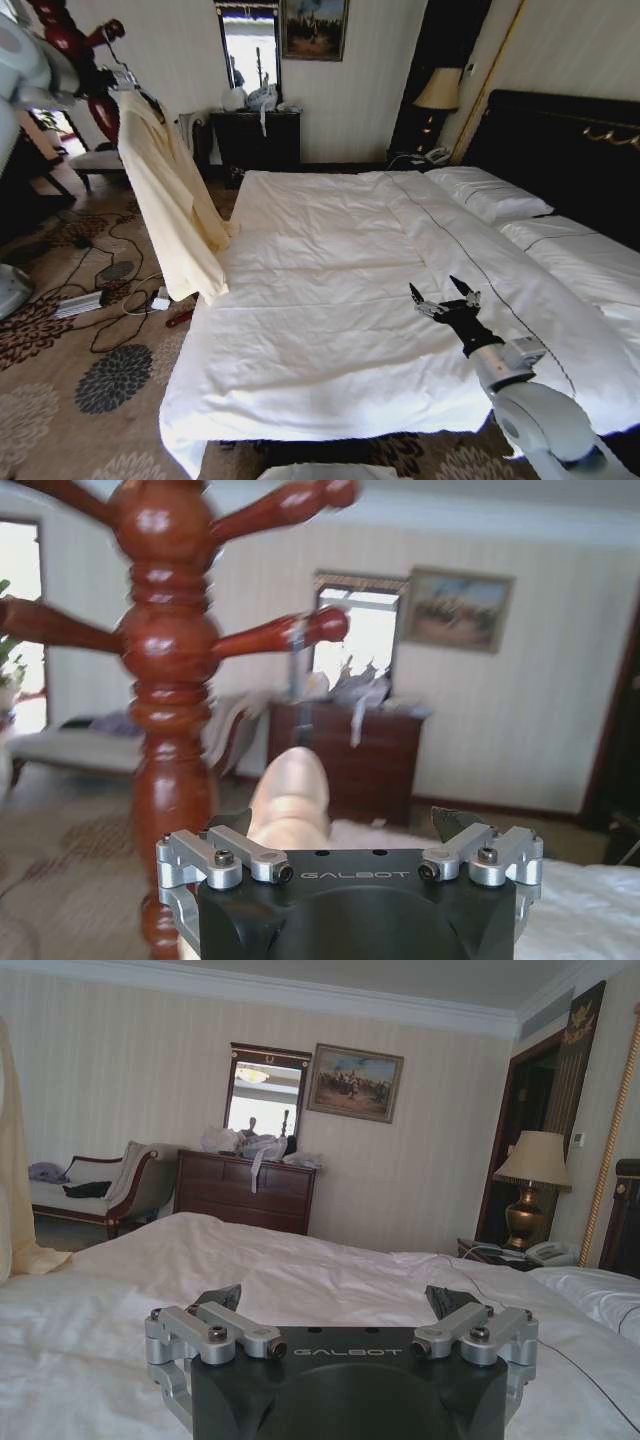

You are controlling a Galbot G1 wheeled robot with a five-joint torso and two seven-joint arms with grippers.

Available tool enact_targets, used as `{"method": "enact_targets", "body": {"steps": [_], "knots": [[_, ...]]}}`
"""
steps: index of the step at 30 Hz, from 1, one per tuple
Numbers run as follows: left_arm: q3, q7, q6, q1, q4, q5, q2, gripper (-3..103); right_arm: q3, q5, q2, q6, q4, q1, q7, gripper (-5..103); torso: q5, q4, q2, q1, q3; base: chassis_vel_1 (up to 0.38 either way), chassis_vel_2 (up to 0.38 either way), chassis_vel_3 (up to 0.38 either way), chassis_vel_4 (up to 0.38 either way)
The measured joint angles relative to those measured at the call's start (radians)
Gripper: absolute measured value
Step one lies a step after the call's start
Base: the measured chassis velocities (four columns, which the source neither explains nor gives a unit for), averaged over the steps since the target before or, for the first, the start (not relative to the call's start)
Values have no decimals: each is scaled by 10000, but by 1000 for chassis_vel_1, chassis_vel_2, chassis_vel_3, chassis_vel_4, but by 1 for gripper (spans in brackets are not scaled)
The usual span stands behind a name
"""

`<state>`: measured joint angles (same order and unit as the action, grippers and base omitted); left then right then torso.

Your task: Pick up the clothes from the bed and hang them on the clothes hanger.

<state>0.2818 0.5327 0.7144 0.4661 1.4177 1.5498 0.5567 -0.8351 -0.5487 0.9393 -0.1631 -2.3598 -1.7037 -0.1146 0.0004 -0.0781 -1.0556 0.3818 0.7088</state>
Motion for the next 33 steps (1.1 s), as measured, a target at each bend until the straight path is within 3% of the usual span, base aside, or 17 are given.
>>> {"method": "enact_targets", "body": {"steps": [1,3,4,7,8,10,13,15,17,18,19,20,22,24,27,32,33], "knots": [[-764,-224,-270,-888,832,-293,-506,100,0,0,1,0,0,0,-1,100,1,-8,1,0,0,0,0,0,0],[-1999,-659,-916,-2568,1940,-906,-1352,100,-1,0,0,-1,2,-1,-5,100,-1,4,0,-1,0,0,0,0,0],[-1999,-659,-916,-2568,1940,-906,-1352,100,-1,0,0,-1,2,-1,-5,100,-1,4,0,-1,0,0,0,0,0],[-3089,-1180,-2585,-5341,3700,-1988,-2702,100,0,1,0,0,0,1,-1,100,-19,18,0,-2,0,0,0,0,0],[-3089,-1180,-2585,-5341,3700,-1988,-2702,100,0,1,0,0,0,1,-1,100,-19,18,0,-2,0,0,0,0,0],[-4289,-1291,-3336,-7142,4408,-2636,-2905,100,0,1,0,-1,1,-1,-2,100,0,8,-2,-4,-2,0,0,0,0],[-4864,-1274,-3498,-7934,4575,-2740,-2605,100,0,1,0,-1,1,0,-2,100,1,-2,-1,-4,-1,0,0,0,0],[-6119,-1344,-3706,-9193,4877,-3060,-2154,100,0,1,-1,-1,1,-1,-3,100,0,-13,0,3,3,0,0,0,0],[-7543,-1598,-3933,-10910,5226,-3476,-1815,100,0,1,0,-1,1,0,-2,100,4,-6,1,5,3,0,0,0,0],[-7543,-1598,-3933,-10910,5226,-3476,-1815,100,0,1,0,-1,1,0,-2,100,4,-6,1,5,3,0,0,0,0],[-8109,-1680,-3988,-11647,5354,-3605,-1671,100,0,1,0,-1,1,0,-2,100,1,-1,1,4,3,0,0,0,0],[-9469,-1909,-4220,-13466,5687,-4036,-1280,100,0,1,0,-1,0,0,-2,100,-6,4,0,2,0,0,0,0,0],[-10829,-2160,-4487,-15576,6136,-4685,-649,100,0,1,0,0,-1,0,0,100,-5,9,-1,-2,0,0,0,0,0],[-11116,-2213,-4544,-16108,6276,-4858,-453,100,1,1,-1,0,0,0,0,100,-7,9,0,-2,0,0,0,0,0],[-12168,-2530,-4804,-18541,7151,-5749,624,100,1,1,0,0,0,0,1,100,-3,3,0,-1,1,0,0,0,0],[-12535,-2921,-5141,-19872,7893,-6874,1602,100,0,1,-1,0,0,0,0,100,1,3,0,-2,0,0,0,0,0],[-12527,-3054,-5303,-20246,8155,-7407,2155,100,1,1,-1,0,0,0,0,100,-1,2,0,-2,0,0,0,0,0]]}}
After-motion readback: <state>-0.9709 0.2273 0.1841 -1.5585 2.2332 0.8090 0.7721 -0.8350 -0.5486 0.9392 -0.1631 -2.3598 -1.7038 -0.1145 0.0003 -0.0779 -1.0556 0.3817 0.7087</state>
